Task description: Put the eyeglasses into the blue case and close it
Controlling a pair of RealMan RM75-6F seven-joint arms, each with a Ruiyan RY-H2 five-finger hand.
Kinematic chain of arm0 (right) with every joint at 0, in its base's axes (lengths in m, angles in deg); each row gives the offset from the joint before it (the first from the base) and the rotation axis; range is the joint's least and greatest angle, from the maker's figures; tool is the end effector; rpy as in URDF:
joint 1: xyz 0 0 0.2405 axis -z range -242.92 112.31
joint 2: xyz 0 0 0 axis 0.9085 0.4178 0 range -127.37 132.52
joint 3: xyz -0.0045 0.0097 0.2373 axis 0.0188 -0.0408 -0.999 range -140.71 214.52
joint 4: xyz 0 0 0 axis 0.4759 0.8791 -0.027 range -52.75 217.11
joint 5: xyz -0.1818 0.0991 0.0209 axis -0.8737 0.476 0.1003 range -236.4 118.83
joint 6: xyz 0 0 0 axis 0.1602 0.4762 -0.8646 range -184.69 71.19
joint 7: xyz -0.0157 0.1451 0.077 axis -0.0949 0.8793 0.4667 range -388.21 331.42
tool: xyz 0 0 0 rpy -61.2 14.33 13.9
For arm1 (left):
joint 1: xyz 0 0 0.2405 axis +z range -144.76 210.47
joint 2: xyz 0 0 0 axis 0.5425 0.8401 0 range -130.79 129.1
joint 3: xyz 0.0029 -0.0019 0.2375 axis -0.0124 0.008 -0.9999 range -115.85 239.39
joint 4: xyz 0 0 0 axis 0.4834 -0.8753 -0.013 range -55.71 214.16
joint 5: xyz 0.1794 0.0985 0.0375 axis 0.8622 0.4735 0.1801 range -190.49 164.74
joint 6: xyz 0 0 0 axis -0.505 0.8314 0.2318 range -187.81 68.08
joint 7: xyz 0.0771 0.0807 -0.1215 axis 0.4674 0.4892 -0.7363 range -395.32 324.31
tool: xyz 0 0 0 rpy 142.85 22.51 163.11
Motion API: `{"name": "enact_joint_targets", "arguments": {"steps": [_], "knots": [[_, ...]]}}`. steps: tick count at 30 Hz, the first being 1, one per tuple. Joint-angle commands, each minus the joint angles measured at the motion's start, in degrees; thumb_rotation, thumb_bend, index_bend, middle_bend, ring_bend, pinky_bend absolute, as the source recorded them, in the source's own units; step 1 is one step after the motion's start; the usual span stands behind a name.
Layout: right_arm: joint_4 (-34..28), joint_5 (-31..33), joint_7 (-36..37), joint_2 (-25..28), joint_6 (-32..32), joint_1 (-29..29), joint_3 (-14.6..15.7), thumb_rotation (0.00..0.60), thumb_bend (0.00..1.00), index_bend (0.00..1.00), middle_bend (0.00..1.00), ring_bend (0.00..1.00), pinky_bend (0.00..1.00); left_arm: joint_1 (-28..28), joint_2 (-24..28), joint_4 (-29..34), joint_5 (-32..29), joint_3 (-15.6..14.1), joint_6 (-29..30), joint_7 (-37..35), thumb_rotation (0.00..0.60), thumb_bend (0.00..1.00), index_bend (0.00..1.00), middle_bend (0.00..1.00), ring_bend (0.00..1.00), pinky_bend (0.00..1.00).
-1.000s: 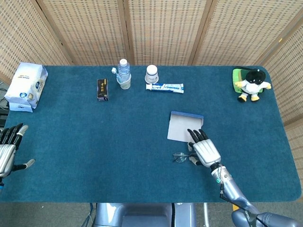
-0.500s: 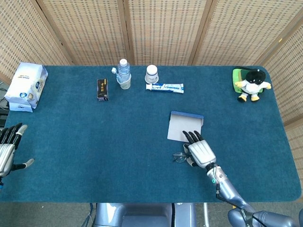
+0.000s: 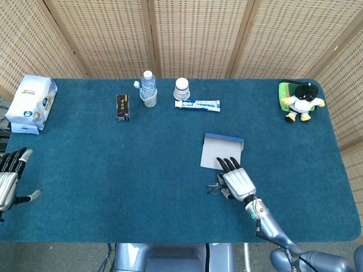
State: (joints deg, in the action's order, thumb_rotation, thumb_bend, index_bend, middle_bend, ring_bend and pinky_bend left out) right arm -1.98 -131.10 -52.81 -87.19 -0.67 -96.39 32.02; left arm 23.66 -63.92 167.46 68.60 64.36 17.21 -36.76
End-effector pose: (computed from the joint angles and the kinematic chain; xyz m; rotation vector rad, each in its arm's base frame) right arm -0.1860 -0.2932 -0.0405 1.9378 -0.9048 0.7607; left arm -0.3153 0.2231 0.1512 -1.4393 -0.9421 -0.7871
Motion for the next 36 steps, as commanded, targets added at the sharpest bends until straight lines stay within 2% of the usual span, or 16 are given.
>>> {"name": "enact_joint_targets", "arguments": {"steps": [1,22,36], "knots": [[0.1,0.0,0.0,-0.1,0.1,-0.1,0.1,0.6,0.42,0.51,0.0,0.0,0.0,0.0,0.0,0.0,0.0,0.0,0.0,0.1,0.6,0.0,0.0,0.0,0.0,0.0],[1.5,0.3,-2.0,-1.6,1.1,-1.0,0.6,0.6,0.44,0.53,0.0,0.0,0.0,-0.1,0.0,0.0,-0.1,-0.1,-0.1,0.1,0.6,0.0,0.0,0.0,0.0,0.0],[1.9,0.2,-2.8,-1.9,1.7,-1.3,0.8,0.6,0.46,0.6,0.01,0.0,0.02,-0.1,0.0,0.1,-0.2,-0.1,-0.1,0.0,0.6,0.0,0.0,0.0,0.0,0.0]]}}
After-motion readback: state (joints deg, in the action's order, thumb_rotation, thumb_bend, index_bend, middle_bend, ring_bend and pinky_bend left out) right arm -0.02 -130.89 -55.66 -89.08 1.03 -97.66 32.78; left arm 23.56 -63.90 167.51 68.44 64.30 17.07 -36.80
